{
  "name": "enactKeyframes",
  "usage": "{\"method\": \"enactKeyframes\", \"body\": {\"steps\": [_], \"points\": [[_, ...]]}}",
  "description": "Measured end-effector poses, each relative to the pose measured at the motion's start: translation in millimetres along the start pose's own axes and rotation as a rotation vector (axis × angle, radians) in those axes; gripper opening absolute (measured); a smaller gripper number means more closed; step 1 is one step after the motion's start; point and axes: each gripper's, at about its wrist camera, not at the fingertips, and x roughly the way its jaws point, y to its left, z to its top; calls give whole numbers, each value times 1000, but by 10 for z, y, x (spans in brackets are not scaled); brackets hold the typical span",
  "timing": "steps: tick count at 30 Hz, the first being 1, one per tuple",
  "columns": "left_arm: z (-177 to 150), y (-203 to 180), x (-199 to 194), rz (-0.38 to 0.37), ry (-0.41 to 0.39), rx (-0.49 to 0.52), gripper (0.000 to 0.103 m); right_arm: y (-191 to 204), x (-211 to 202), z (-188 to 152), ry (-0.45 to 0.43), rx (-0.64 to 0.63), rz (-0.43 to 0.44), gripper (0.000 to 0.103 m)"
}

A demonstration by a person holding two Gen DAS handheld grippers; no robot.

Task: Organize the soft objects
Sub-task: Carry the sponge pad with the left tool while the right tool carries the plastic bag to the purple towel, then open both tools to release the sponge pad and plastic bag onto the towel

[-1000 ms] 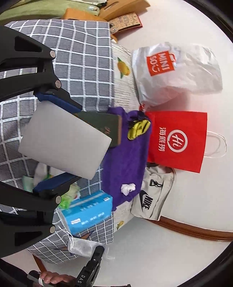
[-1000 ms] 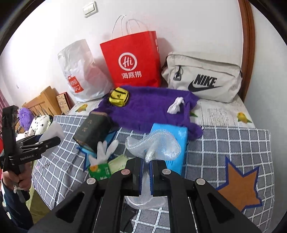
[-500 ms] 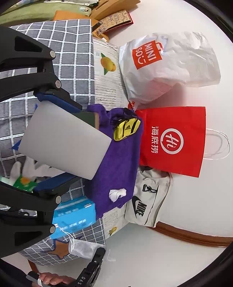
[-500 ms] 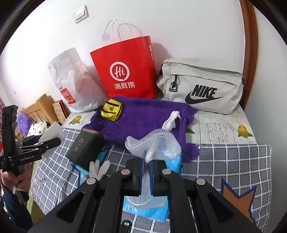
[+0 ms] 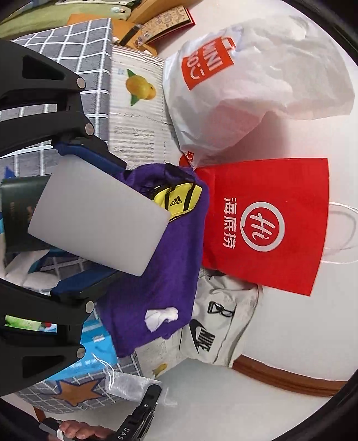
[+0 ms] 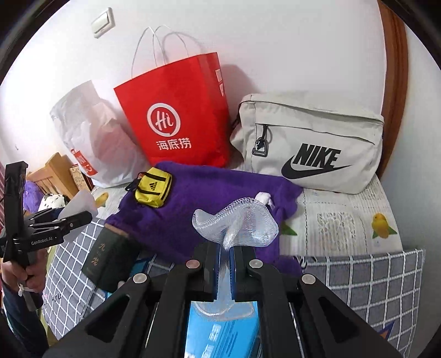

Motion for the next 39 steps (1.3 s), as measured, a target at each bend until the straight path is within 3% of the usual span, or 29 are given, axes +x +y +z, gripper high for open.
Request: {"method": "enactKeyframes", "body": {"steps": [13,22,31,39], "points": [[322,22,591,7,49,20,65,-86,713,275,68,-13,4,6],[411,-74,1033,-6,114,55,65,-195,1138,226,160,-18,-15,7],[419,-127,1373,52,172,129,65,-266,1465,142,246,-22,-11,7],[352,-120,1440,72,216,164,68,-285,1561,91,277,-18,-6,11]]}}
